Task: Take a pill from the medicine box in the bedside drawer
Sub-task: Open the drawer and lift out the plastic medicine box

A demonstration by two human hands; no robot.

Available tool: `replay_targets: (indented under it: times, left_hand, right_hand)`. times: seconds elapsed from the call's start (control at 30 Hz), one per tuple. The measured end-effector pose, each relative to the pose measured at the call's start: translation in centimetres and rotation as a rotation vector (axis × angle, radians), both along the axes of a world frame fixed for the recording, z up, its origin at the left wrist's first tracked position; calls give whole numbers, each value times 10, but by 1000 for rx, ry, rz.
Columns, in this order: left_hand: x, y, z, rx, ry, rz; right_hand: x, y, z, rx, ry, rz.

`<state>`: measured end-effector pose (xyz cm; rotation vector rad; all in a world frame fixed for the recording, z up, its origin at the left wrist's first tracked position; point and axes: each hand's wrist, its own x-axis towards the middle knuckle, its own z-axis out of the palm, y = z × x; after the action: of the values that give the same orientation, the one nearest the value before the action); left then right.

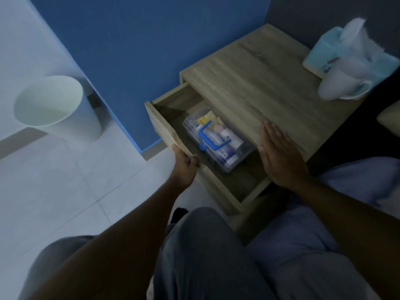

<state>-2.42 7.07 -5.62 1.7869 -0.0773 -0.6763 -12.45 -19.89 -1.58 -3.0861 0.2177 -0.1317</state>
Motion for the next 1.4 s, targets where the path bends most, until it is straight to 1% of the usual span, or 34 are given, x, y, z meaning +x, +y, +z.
replay_targets:
  times: [0.27,0.37,0.5,0.53,0.57,0.63,0.7,0.77,0.83,0.87,0.9,1.03,1.13,1.17,1.27,1.4]
  left_hand:
    - [-13,37,-3,49,-40,9]
    - [-14,44,-2,73,-21,12]
    - [-15,47,5,93,50,38]
    - [-15,46,10,81,41,61]
    - [-14,44,16,62,-10,93]
    - [-11,38,31,74,-183,174]
    - [-2,29,44,136,-320,221]
    - [11,20,55,224,-438,194]
    - [27,12,63,341,-570,87]
    - [34,8,65,381,-598,19]
    - [41,5,65,406,-581,-46]
    - [71,-8,58,512,-318,-247]
    - [87,-15,48,597,-257,-309]
    - [91,-17,44,586,-233,-295]
    - [97,-17,33,502,-156,-191]
    - [94,-15,29,456,-140,-143]
  right_hand:
    - [1,2,6,40,47,-16]
    - [1,5,9,55,45,-25]
    - [1,19,10,99,49,-94]
    - [0,25,11,116,46,-77]
    - [-3,32,12,122,45,-31]
    - [-11,51,15,113,35,81]
    - [-17,73,17,187,-15,99]
    - [-17,96,17,336,-19,-1]
    - [-12,116,15,449,17,-149]
    - [-9,123,13,477,34,-219]
    - [-4,128,11,483,60,-274]
    - [9,137,0,401,206,-398]
    - [14,143,-11,472,214,-528]
    - [15,144,-14,528,203,-567]
    - [17,146,-18,794,177,-711]
    - [29,150,-9,1099,128,-884]
